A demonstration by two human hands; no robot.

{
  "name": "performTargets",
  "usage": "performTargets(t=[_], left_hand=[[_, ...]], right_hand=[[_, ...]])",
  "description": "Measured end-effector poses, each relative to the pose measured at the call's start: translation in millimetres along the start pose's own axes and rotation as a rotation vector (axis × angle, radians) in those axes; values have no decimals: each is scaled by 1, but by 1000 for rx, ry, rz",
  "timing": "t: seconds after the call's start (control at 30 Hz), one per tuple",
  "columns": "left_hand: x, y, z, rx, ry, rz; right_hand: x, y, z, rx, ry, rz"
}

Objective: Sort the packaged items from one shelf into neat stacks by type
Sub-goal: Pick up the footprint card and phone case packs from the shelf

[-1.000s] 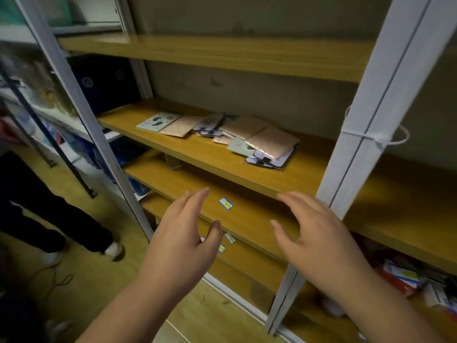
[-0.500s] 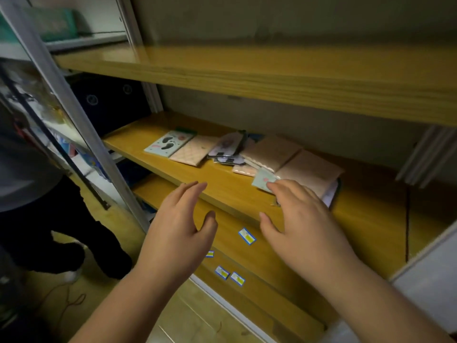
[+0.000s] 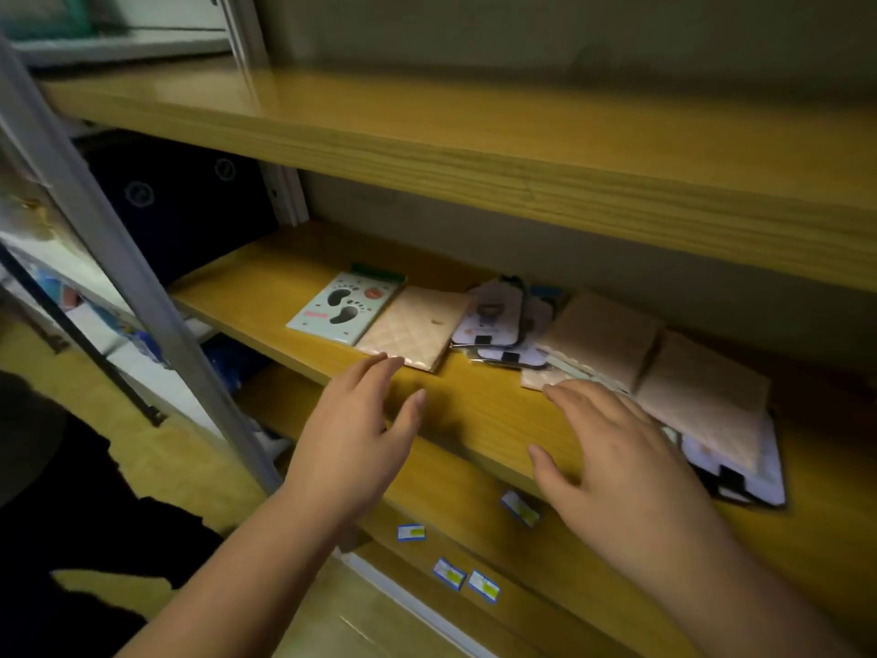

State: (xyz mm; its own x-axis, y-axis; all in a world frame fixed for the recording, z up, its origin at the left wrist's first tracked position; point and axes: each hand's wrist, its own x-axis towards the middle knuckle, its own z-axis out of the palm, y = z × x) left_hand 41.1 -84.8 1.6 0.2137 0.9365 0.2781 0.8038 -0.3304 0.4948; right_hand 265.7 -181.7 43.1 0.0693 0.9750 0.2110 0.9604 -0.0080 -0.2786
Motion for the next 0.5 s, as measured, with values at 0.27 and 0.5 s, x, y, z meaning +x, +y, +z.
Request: performTargets(t=[0.27,0.5], left_hand=[[114,-91,-5,246,-141,-201],[149,-120,-2,461,-234,-216]], right_hand=[[42,-53,28,-35,-2,83],[60,-75,48,-38,12,129]])
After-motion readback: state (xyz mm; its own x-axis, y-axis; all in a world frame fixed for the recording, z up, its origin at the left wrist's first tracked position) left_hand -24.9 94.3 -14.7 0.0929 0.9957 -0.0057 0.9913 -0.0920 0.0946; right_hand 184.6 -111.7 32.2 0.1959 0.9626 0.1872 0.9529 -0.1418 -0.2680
